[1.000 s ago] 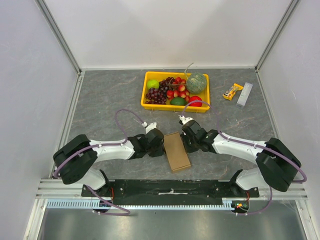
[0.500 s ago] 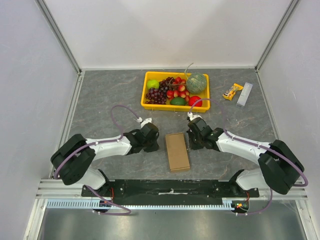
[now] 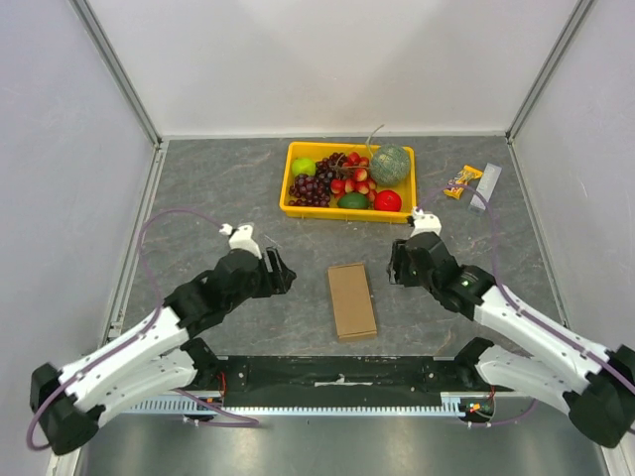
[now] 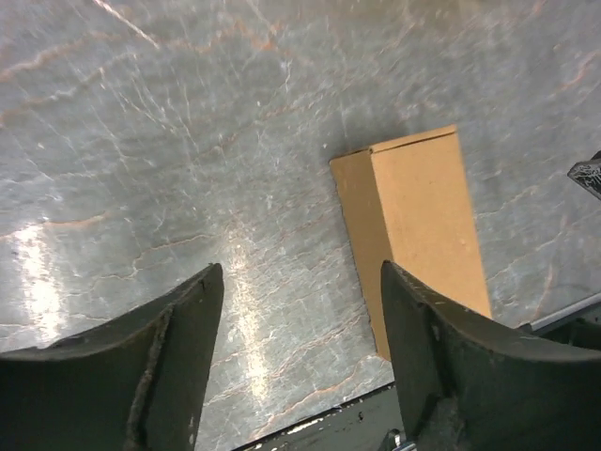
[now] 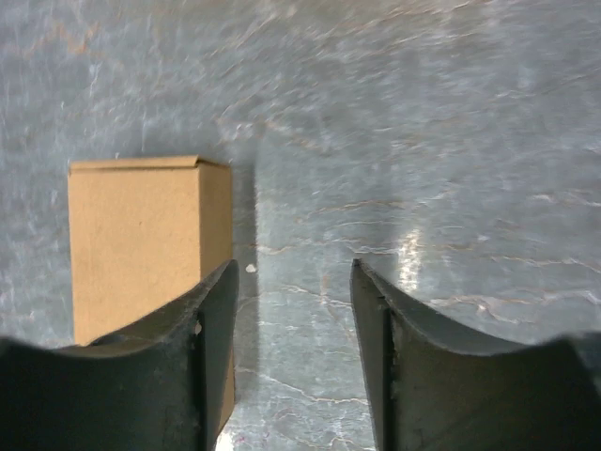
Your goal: Fold the paper box
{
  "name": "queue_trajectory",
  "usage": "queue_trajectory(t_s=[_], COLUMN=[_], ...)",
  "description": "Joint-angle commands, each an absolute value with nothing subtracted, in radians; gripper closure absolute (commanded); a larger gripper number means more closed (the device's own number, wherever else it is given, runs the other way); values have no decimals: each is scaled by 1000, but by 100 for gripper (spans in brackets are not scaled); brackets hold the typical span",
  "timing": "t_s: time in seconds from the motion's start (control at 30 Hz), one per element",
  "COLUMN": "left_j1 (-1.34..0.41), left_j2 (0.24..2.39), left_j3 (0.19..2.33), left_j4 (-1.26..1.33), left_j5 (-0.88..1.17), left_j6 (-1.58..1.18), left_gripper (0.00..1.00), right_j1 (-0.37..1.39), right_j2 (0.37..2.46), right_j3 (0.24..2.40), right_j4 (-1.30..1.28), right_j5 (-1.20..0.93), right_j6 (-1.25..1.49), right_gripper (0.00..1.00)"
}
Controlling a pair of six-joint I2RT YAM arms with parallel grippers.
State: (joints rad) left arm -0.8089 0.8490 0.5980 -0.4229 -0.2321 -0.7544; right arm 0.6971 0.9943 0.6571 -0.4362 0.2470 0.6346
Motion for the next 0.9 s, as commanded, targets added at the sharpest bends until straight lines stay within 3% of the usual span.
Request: queue_trajectory(t_s=[0.0,0.17,0.27,0.57,0.87], left_j1=[-808,-807,-808,-808,-808], left_j2=[683,577,571,535,477], left_j3=[568,558,580,586,577], left_j4=[-535,-589,-623,-655,-680], left_j5=[-339,-405,-439,-465,-476], left_j6=[-732,-726,-707,-718,-745], left_gripper=[22,18,16,15,14], right_j1=[693,693,693,693,693], right_j2=[873,729,671,465,503], right_j3=[696,641,597,463,466], right_j4=[-544,-493,-422,-222,-213], right_j5=[474,568,566,601,660], right_j6=[730,747,695,529,443], right_gripper=[32,15,10,8,7])
